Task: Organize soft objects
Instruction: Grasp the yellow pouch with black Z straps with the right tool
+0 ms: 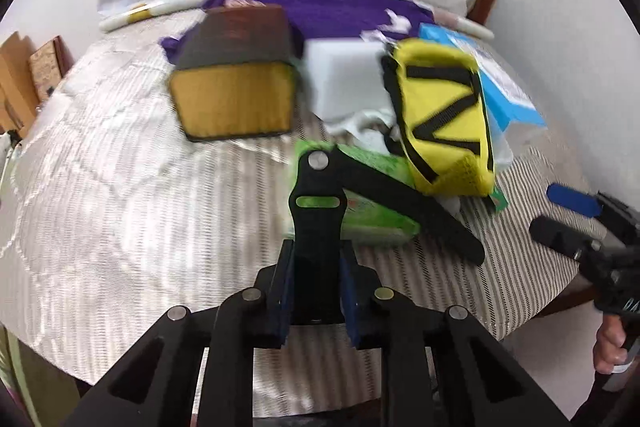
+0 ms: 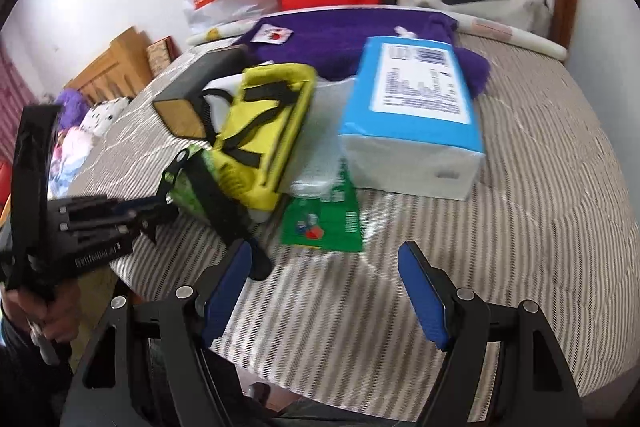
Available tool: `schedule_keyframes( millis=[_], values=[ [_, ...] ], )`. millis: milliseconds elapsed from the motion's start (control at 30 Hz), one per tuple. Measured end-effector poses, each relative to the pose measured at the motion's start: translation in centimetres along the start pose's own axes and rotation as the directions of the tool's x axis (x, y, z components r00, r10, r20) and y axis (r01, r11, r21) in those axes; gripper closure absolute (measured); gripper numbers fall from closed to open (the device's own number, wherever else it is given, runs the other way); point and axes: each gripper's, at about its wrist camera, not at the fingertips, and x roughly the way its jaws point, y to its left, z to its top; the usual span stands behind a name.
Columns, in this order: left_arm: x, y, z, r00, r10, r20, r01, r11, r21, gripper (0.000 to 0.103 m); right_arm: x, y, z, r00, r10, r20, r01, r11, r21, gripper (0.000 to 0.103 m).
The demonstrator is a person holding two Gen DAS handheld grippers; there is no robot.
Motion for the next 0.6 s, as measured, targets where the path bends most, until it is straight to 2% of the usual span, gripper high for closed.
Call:
schedule_keyframes(
  millis=[133,267,433,600],
  values=[
    [-0.6,2.0,0.4,1.000,0.025,0.014,-0.025,0.999,-0.039,0.083,0.4,1.1,0.1,0.999,0.037,0.007,-0.037,0.999,-0.020,0.028],
    [-0.3,4.0,0.5,1.000,0.028,0.007,-0.027,0.996,-0.090,0.083,0.9,1.7,0.9,0.999,0.036,0.016,-0.035,0.999,-0.015,0.035],
    [0.2,4.7,0.1,1.000,0.008,-0.003,-0.008,0.994,-0.106,0.083,1.1,2.7,2.8,0.998,0.030,0.048,-0.029,0.999,-0.022,0.035],
    [0.8,4.7,0.0,1.000,-0.016,-0.010,0.015,0.994,-0.108,0.083,2.5,4.3,4.5,0.999,0.007,0.037,-0.006,0.999,-0.039,0.028]
  ],
)
